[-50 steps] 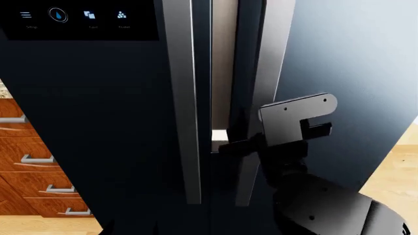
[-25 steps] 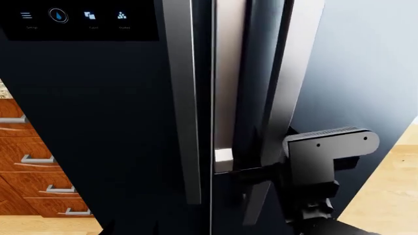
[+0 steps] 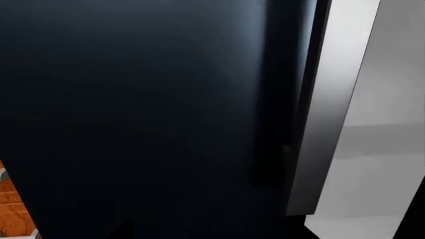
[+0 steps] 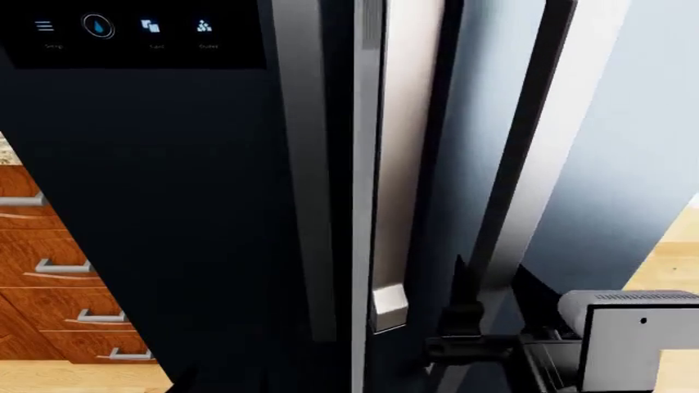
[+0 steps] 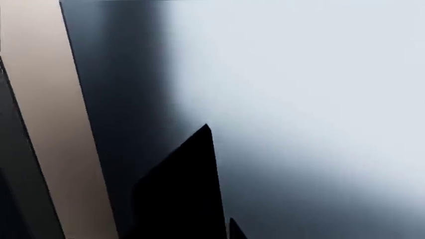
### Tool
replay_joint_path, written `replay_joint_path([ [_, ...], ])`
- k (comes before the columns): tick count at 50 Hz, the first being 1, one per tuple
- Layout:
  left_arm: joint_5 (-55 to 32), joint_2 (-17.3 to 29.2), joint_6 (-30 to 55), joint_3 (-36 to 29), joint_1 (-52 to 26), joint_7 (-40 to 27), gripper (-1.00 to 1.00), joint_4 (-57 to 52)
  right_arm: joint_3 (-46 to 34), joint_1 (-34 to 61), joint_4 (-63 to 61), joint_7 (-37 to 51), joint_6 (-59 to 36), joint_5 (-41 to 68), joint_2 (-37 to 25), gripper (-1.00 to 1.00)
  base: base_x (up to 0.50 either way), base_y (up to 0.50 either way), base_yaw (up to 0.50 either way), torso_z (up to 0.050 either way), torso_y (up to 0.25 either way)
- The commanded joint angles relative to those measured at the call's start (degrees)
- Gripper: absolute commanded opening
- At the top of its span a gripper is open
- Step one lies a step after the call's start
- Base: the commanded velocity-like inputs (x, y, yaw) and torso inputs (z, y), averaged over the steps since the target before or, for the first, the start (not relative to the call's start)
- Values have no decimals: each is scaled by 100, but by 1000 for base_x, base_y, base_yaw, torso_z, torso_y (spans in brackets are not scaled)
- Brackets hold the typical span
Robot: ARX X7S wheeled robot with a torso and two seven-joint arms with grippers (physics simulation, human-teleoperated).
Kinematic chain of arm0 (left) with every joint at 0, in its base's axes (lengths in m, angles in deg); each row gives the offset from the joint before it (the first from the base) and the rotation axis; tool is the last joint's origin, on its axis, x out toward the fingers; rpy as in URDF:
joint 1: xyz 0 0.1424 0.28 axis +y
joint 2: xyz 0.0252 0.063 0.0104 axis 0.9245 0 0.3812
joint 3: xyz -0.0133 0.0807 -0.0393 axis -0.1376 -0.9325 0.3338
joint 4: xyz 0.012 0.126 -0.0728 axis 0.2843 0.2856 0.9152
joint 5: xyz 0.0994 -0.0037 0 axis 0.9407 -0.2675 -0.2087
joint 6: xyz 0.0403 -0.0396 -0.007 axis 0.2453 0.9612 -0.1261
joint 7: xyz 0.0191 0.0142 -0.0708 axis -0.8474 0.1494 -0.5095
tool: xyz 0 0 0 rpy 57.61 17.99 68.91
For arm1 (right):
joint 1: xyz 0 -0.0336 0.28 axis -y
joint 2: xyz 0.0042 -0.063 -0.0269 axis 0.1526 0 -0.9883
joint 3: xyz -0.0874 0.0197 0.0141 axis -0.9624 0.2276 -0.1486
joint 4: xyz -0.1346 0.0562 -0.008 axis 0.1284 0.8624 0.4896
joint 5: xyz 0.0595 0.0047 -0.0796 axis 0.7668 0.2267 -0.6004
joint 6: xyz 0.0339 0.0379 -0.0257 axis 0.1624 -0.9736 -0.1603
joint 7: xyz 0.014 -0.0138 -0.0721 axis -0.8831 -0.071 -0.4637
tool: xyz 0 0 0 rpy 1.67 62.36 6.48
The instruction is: Open the fridge door
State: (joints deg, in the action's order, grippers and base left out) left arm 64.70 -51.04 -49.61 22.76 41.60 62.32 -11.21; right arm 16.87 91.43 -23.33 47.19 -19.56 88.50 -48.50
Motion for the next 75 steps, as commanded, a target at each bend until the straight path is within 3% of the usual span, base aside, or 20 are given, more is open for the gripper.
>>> replay_joint_path([
  [1, -1, 21, -12, -28, -11, -14, 100, 14, 431, -1369, 54, 976, -468, -806, -781, -100, 0, -4, -8, -11, 0],
  [14, 7, 43, 6, -58, -14, -52, 100, -7, 1229, -2758, 296, 840, 526, -1143, -1096, -100, 0, -5, -8, -3, 0],
  [26, 2, 59, -13, -80, -28, -68, 100, 22, 2427, -4504, 328, 573, 1410, -1438, -1082, -100, 0, -7, -7, -4, 0],
  [29, 7, 66, -5, -91, -28, -75, 100, 17, 3366, -5501, 325, 250, 1787, -1584, -645, -100, 4, -7, -7, -4, 0],
  [33, 8, 72, -14, -101, -31, -78, 100, 28, 4078, -5506, 293, -649, 1277, -1899, 362, -100, 0, -7, -7, -2, 0],
  [37, 8, 77, -21, -110, -35, -82, 100, 38, 4461, -5490, 283, -1185, 1064, -2113, 902, -100, 3, -7, -6, -3, 0],
  [57, 1, 107, -16, -148, -54, -119, 100, 40, 5592, -5461, 691, -2604, 1006, -2644, 2292, -100, 3, -6, -5, -3, 0],
  [75, -23, 136, 8, -185, -68, -146, 100, 10, 7335, -5503, 888, -4074, 1016, -2763, 3525, -100, 1, -4, -4, -2, 0],
])
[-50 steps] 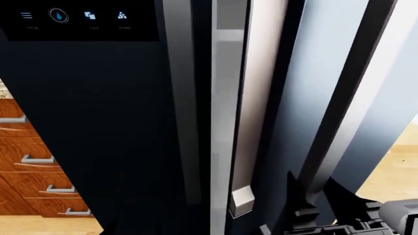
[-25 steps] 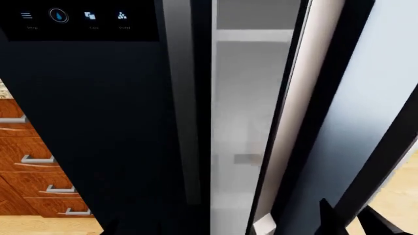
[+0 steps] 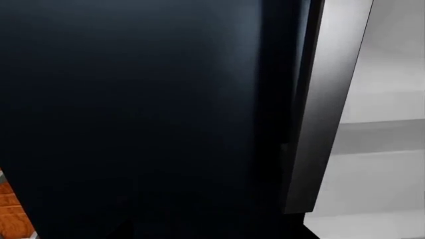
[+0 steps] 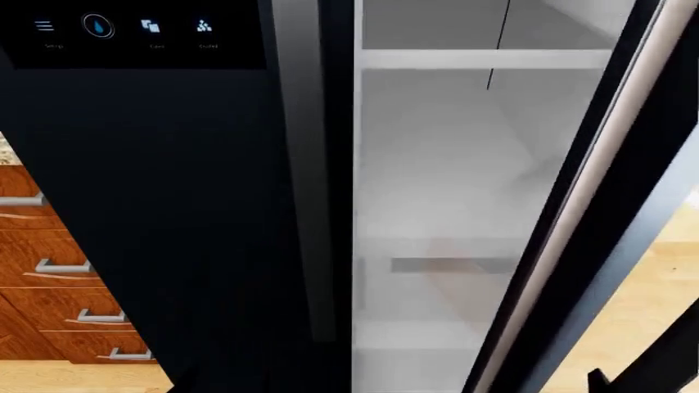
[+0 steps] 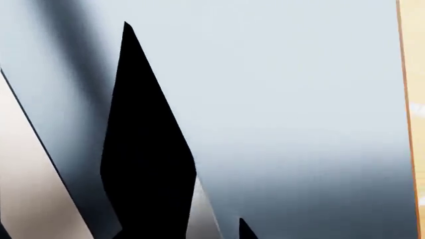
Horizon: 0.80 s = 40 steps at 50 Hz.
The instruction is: Open the fridge door
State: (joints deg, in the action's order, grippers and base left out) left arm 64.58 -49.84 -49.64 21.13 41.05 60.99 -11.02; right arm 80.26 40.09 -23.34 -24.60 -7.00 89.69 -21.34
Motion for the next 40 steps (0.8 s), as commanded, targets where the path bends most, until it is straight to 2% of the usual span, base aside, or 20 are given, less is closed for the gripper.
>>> replay_joint_path([
  [1, -11, 19, 17, -25, -13, -17, 100, -17, 1076, -378, 915, 3086, -239, -2839, 813, -100, 0, 0, -7, -11, 0],
  [5, -14, 27, 29, -34, -21, -22, 100, -23, 1421, -384, 1031, 3010, -276, -2665, 817, -100, 3, -4, -3, -3, 0],
  [16, -5, 43, 41, -69, -59, -29, 100, 0, 1663, -386, 1916, 2833, 56, -2672, 818, -100, 3, -4, -3, -2, 0],
  [27, -30, 52, 26, -80, -70, -41, 100, 10, 1793, -386, 2488, 2722, 312, -2755, 818, -100, 4, -4, -2, -1, 0],
  [32, -43, 60, 23, -87, -72, -43, 100, 11, 1588, -386, 2673, 2834, 429, -2921, 818, -100, 9, -5, 0, -2, 0],
  [40, -54, 63, -11, -96, -81, -42, 100, 47, 1873, -386, 3086, 2621, 550, -2846, 818, -100, 6, -5, -2, -1, 0],
])
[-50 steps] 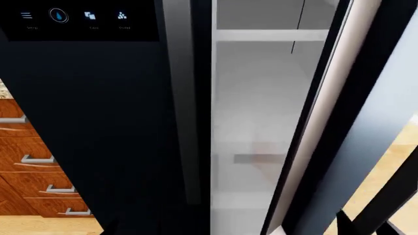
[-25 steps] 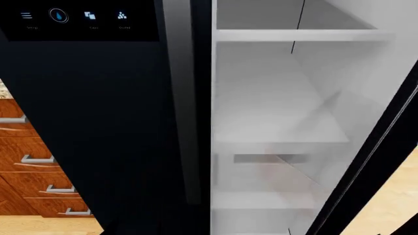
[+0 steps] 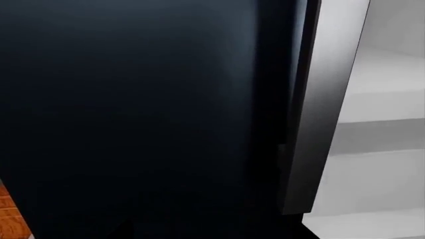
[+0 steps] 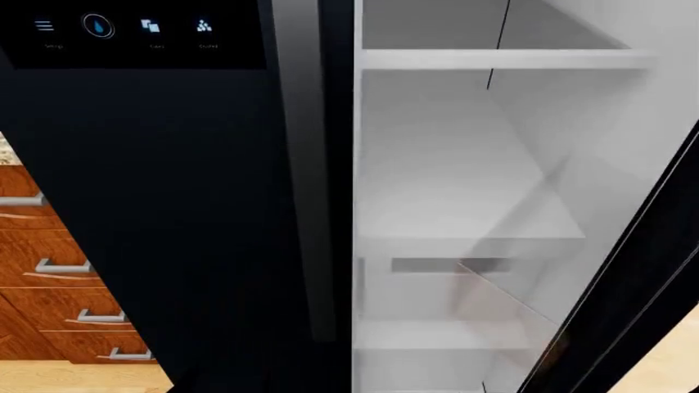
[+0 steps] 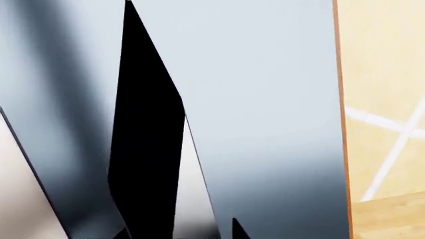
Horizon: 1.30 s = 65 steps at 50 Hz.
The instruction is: Open the fridge door
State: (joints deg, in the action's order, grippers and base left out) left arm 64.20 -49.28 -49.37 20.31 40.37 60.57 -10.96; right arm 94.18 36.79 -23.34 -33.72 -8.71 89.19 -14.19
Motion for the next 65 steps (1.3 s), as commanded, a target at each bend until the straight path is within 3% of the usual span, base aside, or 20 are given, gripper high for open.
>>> replay_joint_path([
  [1, -18, 7, -39, -16, -14, 0, 100, 45, 509, -56, 3154, 3499, 745, -2805, 103, -100, 0, -6, 0, 0, 0],
  [25, -161, 9, 223, -230, -482, 258, 100, 173, 1549, -56, 5058, 2424, 1436, -3063, 104, -100, 7, -5, -1, 0, 0],
  [26, -178, 3, 249, -254, -543, 298, 100, 202, 2409, 804, 4199, 1565, 653, -3922, 103, -100, 0, -7, 0, 0, 0],
  [30, -201, -13, 317, -343, -736, 425, 100, 305, 5846, 3984, 4195, -1873, 1125, -7360, 56, -100, 15, -8, 0, 0, 0],
  [31, -211, -16, 321, -355, -765, 449, 100, 328, 6561, 3965, 4270, -2732, 1183, -8219, 39, -100, 0, -8, 0, 0, 0],
  [32, -218, -17, 329, -363, -785, 462, 100, 337, 6624, 3945, 4342, -3341, 1237, -8339, 22, -100, 0, -8, 0, 0, 0],
  [41, -226, -26, 369, -441, -907, 531, 100, 396, 7050, 3639, 4908, -3396, 1488, -8304, -137, -100, -15, -1, -12, 0, 4],
  [65, -248, -2, 342, -478, -915, 502, 100, 409, 7245, 3549, 5391, -3376, 1698, -8484, -296, -100, 0, 0, 0, 0, 0],
])
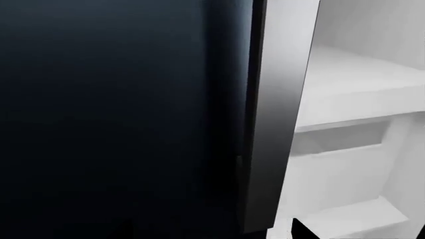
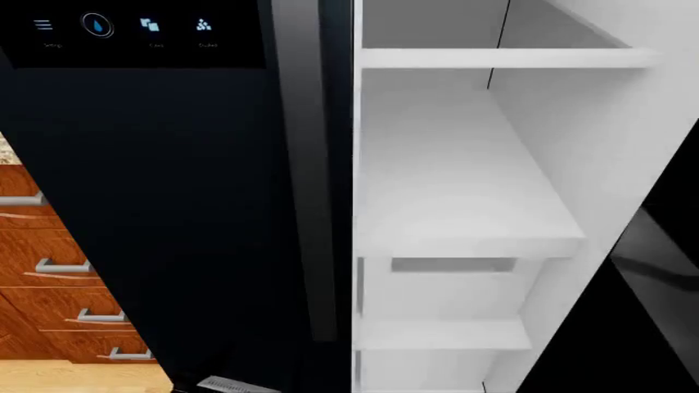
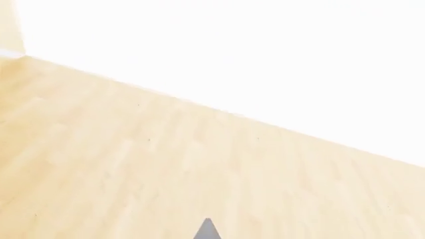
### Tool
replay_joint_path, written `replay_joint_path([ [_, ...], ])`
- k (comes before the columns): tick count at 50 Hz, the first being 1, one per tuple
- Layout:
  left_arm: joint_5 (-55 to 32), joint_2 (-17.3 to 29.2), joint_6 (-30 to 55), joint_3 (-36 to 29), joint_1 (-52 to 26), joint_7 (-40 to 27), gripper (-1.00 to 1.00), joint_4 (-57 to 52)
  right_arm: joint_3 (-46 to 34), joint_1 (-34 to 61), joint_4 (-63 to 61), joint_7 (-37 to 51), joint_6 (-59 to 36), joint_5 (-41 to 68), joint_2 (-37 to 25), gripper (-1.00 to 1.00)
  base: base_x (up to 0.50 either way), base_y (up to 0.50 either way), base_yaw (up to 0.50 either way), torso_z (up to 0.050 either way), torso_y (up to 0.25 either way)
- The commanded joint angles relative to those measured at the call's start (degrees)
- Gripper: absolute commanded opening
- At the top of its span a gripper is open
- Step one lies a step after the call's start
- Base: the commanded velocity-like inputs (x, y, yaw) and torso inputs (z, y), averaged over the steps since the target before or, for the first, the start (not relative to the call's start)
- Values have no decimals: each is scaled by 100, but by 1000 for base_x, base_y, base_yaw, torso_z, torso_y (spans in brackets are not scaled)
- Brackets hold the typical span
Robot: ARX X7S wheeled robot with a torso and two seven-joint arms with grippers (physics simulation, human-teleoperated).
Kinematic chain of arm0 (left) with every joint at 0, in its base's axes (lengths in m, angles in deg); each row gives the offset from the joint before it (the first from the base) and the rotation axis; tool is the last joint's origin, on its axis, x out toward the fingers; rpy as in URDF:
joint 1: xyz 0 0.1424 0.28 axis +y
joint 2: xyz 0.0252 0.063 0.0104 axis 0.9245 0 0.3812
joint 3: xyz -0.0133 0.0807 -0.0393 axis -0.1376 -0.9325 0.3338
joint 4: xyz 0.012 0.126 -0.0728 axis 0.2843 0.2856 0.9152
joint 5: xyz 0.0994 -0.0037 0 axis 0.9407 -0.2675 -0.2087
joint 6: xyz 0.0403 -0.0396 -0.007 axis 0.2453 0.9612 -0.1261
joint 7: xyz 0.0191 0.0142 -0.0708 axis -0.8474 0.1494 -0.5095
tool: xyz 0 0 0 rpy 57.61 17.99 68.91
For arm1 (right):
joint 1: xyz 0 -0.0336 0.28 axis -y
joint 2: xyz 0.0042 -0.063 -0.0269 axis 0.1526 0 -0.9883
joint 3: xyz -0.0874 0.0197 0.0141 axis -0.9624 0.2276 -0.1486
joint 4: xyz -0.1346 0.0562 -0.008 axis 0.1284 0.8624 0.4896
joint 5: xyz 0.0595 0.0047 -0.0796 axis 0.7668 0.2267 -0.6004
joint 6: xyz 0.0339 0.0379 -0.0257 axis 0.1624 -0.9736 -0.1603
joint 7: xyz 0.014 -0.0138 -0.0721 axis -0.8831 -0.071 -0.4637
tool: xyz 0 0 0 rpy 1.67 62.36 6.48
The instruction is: Open the fridge door
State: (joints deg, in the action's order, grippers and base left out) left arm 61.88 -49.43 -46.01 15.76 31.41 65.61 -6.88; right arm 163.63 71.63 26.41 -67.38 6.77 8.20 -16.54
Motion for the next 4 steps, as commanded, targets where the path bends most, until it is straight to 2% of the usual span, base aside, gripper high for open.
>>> replay_joint_path([
  [1, -17, 13, 3, -25, -23, 0, 100, 8, 296, 71, 446, 1, 182, -395, -60, 100, 0, 0, 0, 0, 0],
  [4, -20, 17, 1, -29, -29, 0, 100, 15, 261, 156, 395, -45, 203, -424, -22, 100, 0, 0, 0, 0, 0],
])
